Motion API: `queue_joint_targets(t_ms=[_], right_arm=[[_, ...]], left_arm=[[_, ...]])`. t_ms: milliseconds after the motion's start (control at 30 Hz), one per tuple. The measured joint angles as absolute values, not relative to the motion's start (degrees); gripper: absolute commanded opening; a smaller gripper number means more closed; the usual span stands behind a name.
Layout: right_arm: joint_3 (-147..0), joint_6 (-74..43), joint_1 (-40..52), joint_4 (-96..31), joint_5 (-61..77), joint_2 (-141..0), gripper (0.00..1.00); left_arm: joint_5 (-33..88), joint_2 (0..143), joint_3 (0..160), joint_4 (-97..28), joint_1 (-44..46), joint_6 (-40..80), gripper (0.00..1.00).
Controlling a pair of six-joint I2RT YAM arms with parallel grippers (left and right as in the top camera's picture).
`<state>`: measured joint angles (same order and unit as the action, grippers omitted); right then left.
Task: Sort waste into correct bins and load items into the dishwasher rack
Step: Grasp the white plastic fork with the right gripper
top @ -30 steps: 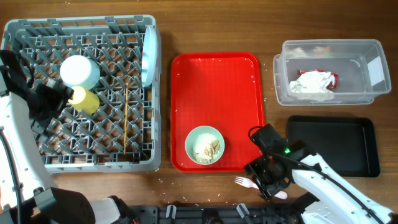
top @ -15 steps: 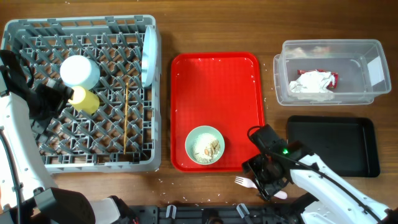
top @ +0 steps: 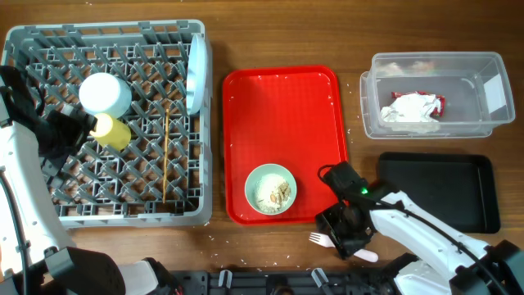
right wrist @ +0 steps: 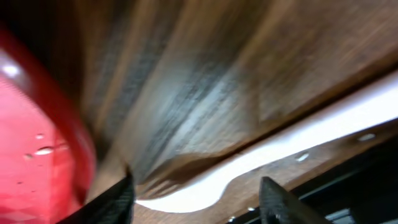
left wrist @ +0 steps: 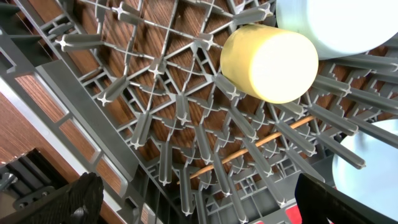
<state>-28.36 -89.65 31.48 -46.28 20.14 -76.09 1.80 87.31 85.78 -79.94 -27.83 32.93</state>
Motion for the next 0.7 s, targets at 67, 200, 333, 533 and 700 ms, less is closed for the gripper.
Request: queue_joint_targets(t_ms=[67, 200, 333, 533, 700], right_arm=[[-28.5, -89.0, 31.5, -46.0, 20.1, -76.3, 0.53], [-28.5, -88.6, 31.5, -46.9, 20.1, -76.6, 0.5], [-28.6, -88.6, 31.5, -47.2, 20.0, -76.6, 0.43], [-28.8, -87.7, 31.5, -48.2, 18.8, -76.7, 0.24], [-30.0, -86.0, 31.5, -50.4, 16.4, -77.3, 0.04]], left_arm=[[1.8, 87.3, 85.8, -79.9, -27.8, 32.9, 1.0], [1.8, 87.3, 85.8, -79.9, -27.8, 32.9, 1.0], [1.8, 87.3, 85.8, -79.9, -27.8, 32.9, 1.0], [1.8, 87.3, 85.8, -79.9, -27.8, 32.9, 1.0], [1.8, 87.3, 85.8, -79.9, -27.8, 32.9, 1.0]])
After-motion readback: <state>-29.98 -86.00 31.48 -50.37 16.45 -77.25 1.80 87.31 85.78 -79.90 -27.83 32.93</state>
